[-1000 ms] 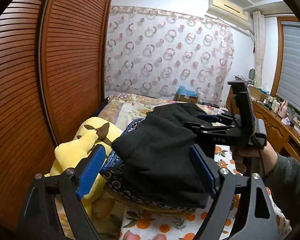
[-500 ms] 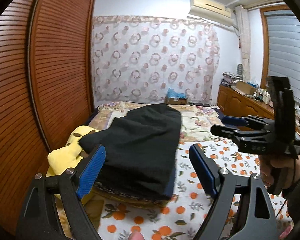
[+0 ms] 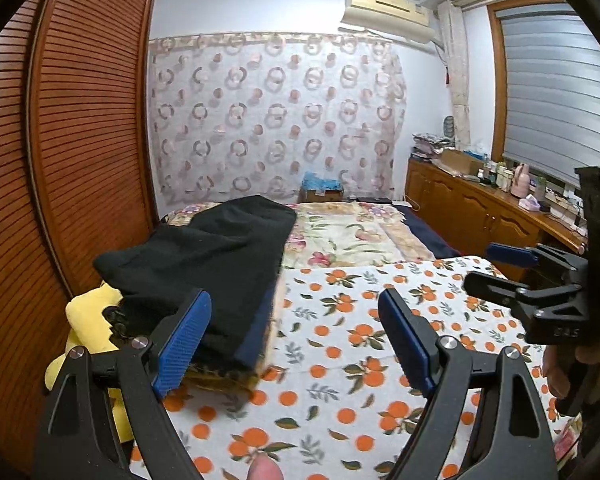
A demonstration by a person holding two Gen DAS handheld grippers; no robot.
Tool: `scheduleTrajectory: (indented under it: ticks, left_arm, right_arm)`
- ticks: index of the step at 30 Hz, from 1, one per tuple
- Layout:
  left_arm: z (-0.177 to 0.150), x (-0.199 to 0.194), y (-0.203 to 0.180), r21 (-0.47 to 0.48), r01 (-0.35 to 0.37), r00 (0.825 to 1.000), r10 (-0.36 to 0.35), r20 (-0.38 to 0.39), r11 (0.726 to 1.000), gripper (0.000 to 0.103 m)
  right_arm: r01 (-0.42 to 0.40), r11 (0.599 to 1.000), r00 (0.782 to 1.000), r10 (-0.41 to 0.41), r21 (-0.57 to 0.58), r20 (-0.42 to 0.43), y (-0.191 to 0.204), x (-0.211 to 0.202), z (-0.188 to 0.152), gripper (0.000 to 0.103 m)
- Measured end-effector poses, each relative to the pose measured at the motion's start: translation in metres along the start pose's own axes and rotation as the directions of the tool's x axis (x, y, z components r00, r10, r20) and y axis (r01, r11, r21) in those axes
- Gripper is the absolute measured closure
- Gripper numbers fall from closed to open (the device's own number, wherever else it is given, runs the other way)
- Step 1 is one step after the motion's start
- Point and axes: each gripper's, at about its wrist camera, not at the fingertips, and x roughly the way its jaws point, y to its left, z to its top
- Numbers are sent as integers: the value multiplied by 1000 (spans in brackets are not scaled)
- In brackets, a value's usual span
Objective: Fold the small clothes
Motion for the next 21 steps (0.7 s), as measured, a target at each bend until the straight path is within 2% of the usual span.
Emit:
scheduleTrajectory:
  ticks: [9, 16, 21]
  left_arm:
    - [1, -17, -40, 17, 80, 997, -80, 6, 997, 17]
    - [16, -29, -63, 21, 93, 995, -94, 25, 995, 17]
    - [22, -36, -69, 26, 89, 995, -90, 42, 996, 17]
  right_arm:
    - [131, 987, 990, -135, 92, 47, 7, -67, -10, 16]
    - [222, 965, 966, -237, 141, 104, 20, -121, -11, 16]
    - [256, 954, 951, -277, 154, 134, 39, -143, -13, 16]
